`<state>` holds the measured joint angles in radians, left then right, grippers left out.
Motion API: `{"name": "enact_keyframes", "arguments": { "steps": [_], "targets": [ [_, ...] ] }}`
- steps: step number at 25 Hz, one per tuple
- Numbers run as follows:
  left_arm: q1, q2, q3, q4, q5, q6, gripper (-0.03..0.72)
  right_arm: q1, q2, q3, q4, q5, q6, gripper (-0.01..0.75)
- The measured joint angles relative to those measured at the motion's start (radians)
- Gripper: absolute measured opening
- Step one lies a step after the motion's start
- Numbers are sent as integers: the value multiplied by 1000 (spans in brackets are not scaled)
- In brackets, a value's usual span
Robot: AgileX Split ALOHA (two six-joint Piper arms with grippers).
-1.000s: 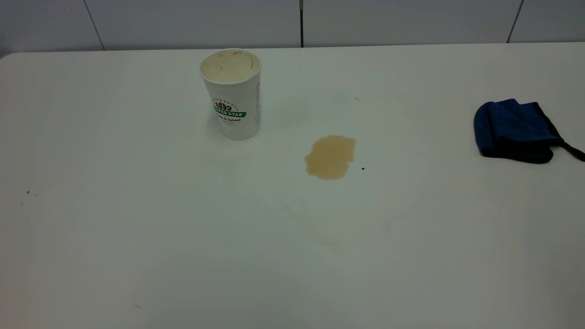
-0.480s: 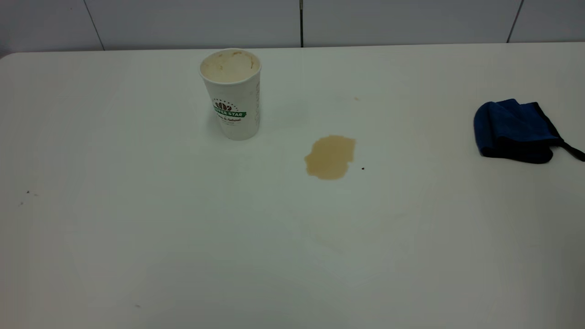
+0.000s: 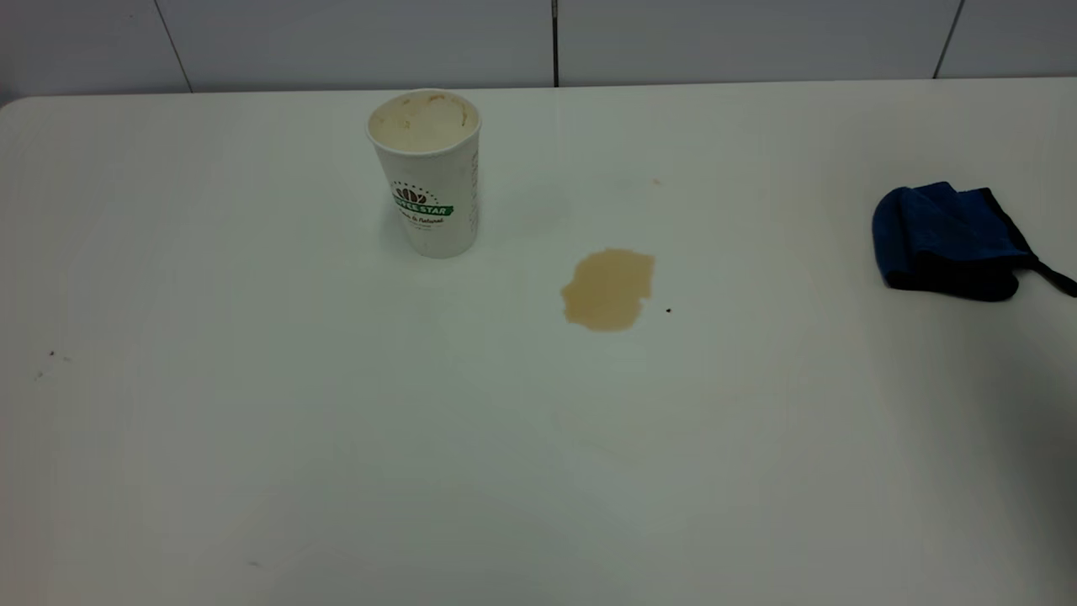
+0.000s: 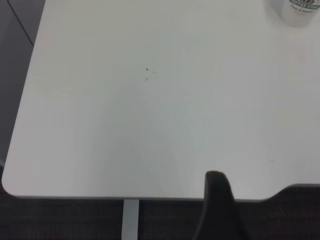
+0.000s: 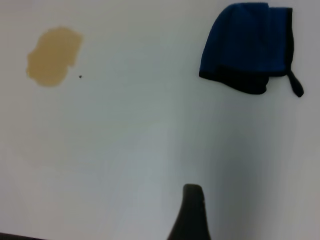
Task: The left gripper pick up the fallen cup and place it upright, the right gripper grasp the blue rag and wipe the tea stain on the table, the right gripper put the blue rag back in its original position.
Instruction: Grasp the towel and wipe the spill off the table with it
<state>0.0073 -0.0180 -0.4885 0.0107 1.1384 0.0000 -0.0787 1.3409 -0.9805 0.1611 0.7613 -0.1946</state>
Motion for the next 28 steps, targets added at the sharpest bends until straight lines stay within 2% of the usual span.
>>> {"name": "enact_keyframes", "arguments": {
  "steps": [14,20,28],
  "targets": [
    [0,0,0,-1,0,0,538,0,640,-252,37,-119,-7,727],
    [0,0,0,-1,0,0,538,0,858,-448,34,-91,-7,726],
    [0,0,0,-1,0,0,538,0,1080,-699,-72,-21,0,717]
  ]
}}
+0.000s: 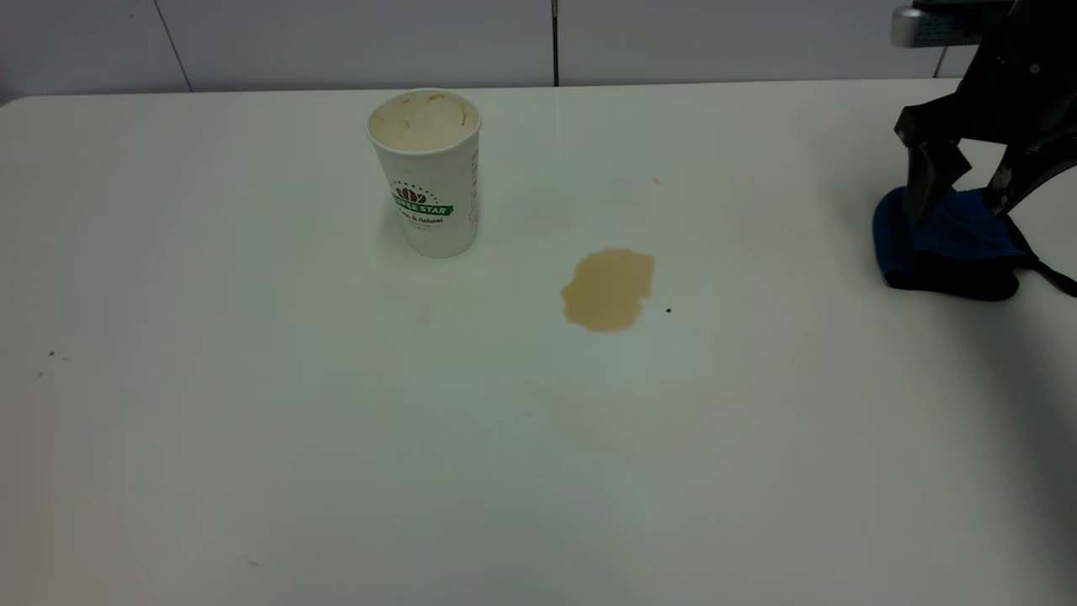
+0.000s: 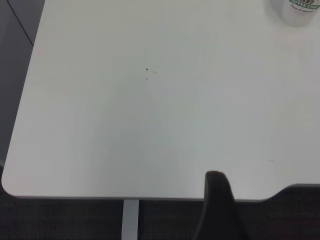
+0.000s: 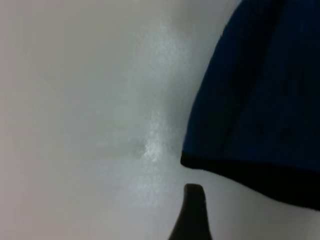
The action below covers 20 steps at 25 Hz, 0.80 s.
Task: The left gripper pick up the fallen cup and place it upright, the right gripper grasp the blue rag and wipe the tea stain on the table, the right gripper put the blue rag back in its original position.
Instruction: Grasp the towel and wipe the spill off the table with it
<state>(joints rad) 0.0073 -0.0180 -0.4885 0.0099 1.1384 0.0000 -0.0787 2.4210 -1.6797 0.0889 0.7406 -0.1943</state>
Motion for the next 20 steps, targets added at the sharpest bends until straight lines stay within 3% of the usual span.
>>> {"name": "enact_keyframes", "arguments": {
  "steps": [10,20],
  "targets": [
    [0,0,0,0,0,0,538,-52,200,-272,-52,135,38,710],
    [0,0,0,0,0,0,538,-72,258,-314,-36,138,-1,663]
  ]
}}
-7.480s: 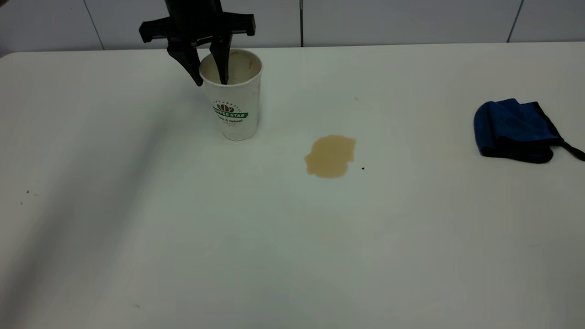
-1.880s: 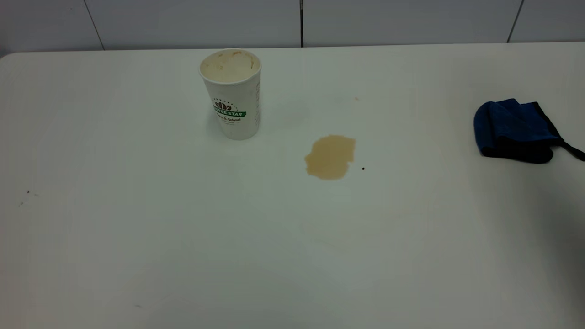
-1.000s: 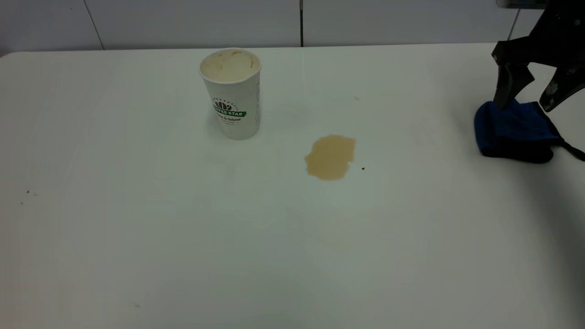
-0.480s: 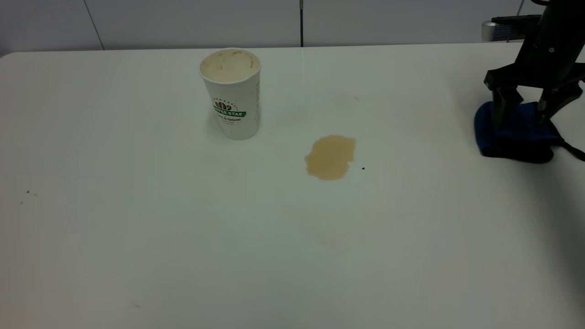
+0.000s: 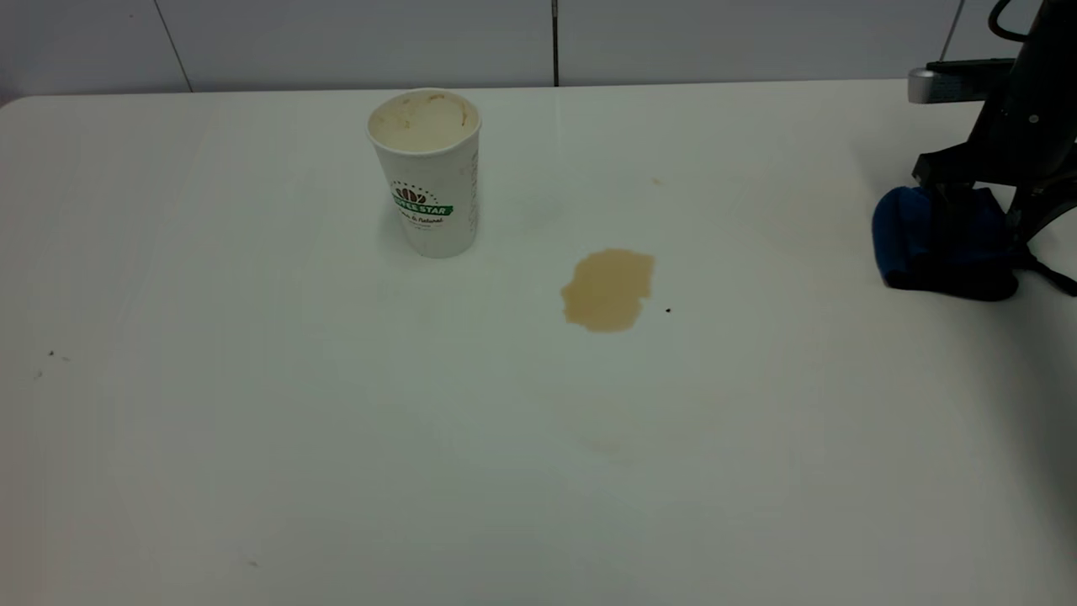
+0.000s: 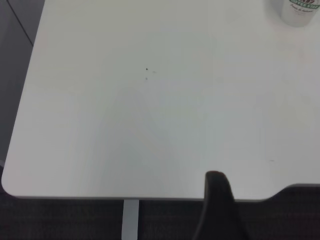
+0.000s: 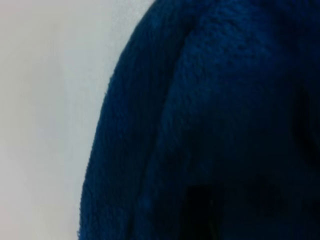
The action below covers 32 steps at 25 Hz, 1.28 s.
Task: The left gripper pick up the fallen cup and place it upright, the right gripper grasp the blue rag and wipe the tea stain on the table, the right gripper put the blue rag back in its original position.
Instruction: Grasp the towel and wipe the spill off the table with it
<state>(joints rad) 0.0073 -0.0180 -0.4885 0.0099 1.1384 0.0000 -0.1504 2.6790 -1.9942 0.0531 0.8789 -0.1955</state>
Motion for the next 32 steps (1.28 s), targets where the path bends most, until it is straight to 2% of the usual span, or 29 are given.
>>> {"name": "enact_keyframes", "arguments": {
  "steps": [4,6,8,12,14,17,20,32],
  "targets": [
    [0,0,0,0,0,0,538,-6,10,-5,40,0,-17,596],
    [0,0,0,0,0,0,538,-9,12,-7,61,2,-21,528],
    [0,0,0,0,0,0,538,-9,13,-9,85,7,-34,429],
    [0,0,0,0,0,0,538,-9,16,-9,153,16,-93,144],
    [0,0,0,0,0,0,538,-6,18,-9,180,21,-124,70],
    [0,0,0,0,0,0,538,30,18,-10,183,27,-143,64],
    [0,0,0,0,0,0,538,99,18,-10,188,43,-146,64],
    [0,0,0,0,0,0,538,472,22,-10,194,103,-57,64]
  ]
}}
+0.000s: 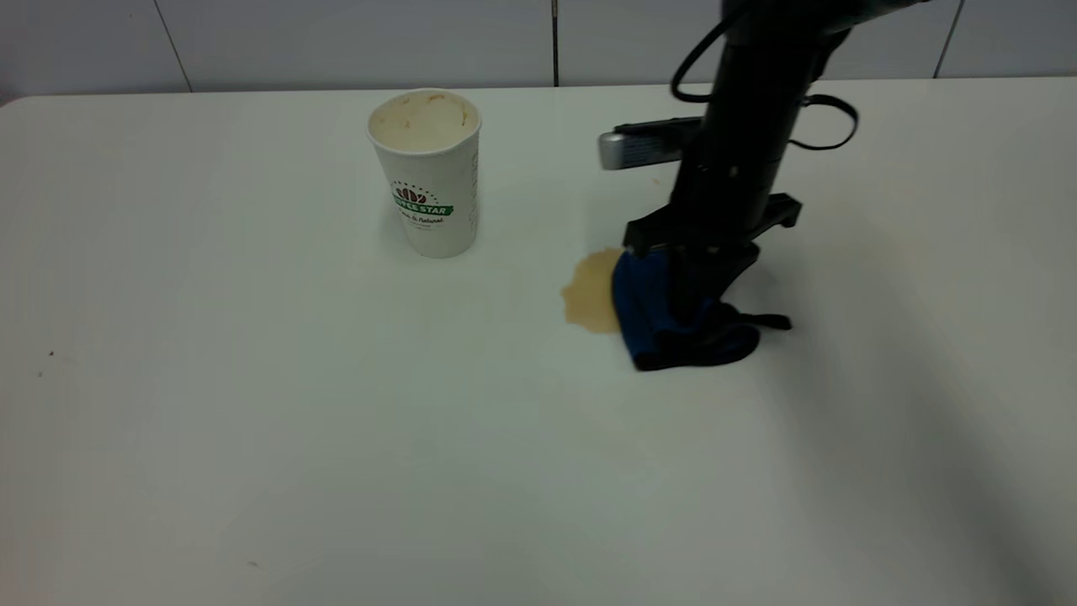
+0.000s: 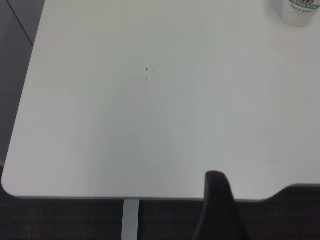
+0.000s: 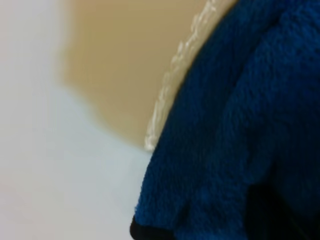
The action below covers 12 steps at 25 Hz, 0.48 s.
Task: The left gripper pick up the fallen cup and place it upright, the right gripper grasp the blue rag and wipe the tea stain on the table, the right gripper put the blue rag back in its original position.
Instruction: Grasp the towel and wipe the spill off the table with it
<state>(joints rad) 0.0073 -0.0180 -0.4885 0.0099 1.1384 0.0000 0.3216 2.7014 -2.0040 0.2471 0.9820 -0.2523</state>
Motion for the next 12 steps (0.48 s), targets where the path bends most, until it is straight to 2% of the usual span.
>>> {"name": "enact_keyframes", "arguments": {
  "steps": [4,7,12],
  "targets": [
    [0,0,0,0,0,0,538,105,3,0,0,-4,34,64],
    [0,0,0,0,0,0,538,156,3,0,1,-41,47,64],
    [0,0,0,0,0,0,538,172,3,0,22,-116,60,64]
  ]
}}
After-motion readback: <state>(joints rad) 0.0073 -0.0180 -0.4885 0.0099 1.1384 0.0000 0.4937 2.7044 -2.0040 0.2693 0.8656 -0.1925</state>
